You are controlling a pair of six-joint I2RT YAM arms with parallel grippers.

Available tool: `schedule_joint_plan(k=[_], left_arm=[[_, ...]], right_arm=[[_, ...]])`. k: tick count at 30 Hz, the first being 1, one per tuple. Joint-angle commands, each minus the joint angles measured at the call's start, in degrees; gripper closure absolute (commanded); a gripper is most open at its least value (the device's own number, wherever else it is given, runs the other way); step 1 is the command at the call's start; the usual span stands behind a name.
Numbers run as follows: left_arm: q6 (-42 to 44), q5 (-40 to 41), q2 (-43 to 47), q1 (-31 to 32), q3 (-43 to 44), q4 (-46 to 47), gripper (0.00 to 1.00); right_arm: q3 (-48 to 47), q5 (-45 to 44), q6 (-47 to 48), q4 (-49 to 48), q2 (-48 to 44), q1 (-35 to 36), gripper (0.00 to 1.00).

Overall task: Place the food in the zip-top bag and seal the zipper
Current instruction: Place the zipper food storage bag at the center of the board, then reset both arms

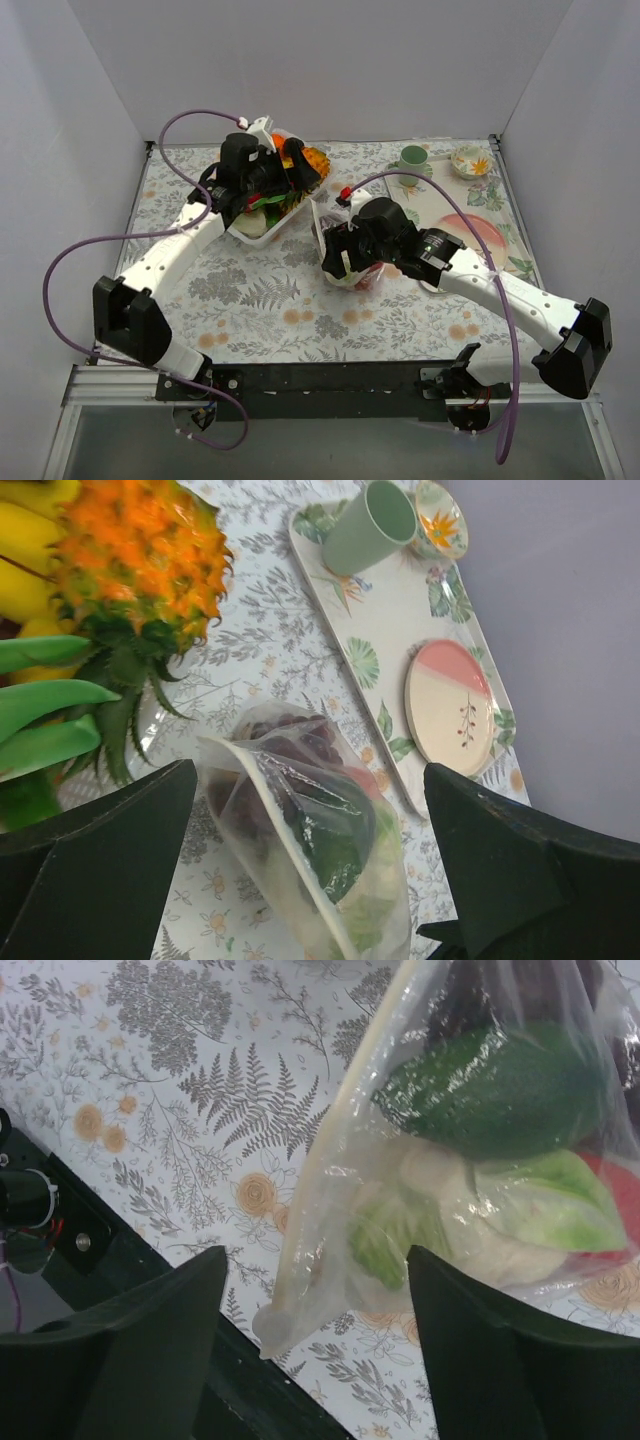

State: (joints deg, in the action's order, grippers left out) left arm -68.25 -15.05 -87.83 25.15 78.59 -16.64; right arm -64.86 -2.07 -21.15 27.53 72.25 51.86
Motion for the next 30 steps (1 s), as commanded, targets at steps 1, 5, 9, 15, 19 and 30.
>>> schedule_joint_plan(k=[1,5,9,15,19,30], left_arm=[[-1.10,10.46,7.49,-0.62,-1.77,-5.49,0.02],[-1.27,16.00,9.78,-0.54,-2.91,-10.76,0.02],[-1.27,15.40,13.73,-0.62,-7.64,-11.05,0.02],[-3.03,13.03,23.05,-0.62,-18.72,-6.39,0.02],[-3.64,11.80,27.97,-0.62,-23.65,-4.19,0.02],[-5.05,14.25,34.83,-0.62,-28.48,1.60,0.02]], right_arm=[[-2.72,4.17,0.14,-5.29,-1.67,0.09,0.13],[-3.70,0.68,0.06,-5.38,-3.78,0.00,0.02],[-2.21,-7.50,-0.30,-4.32,-5.45,-1.57,0.01],[5.51,-6.20,-2.41,-8.01,-10.54,-10.96,0.01],[11.49,-4.37,-3.20,-10.73,-15.46,-16.86,0.02],[14.85,-4.35,-3.90,-13.38,-18.63,-19.34,0.01]])
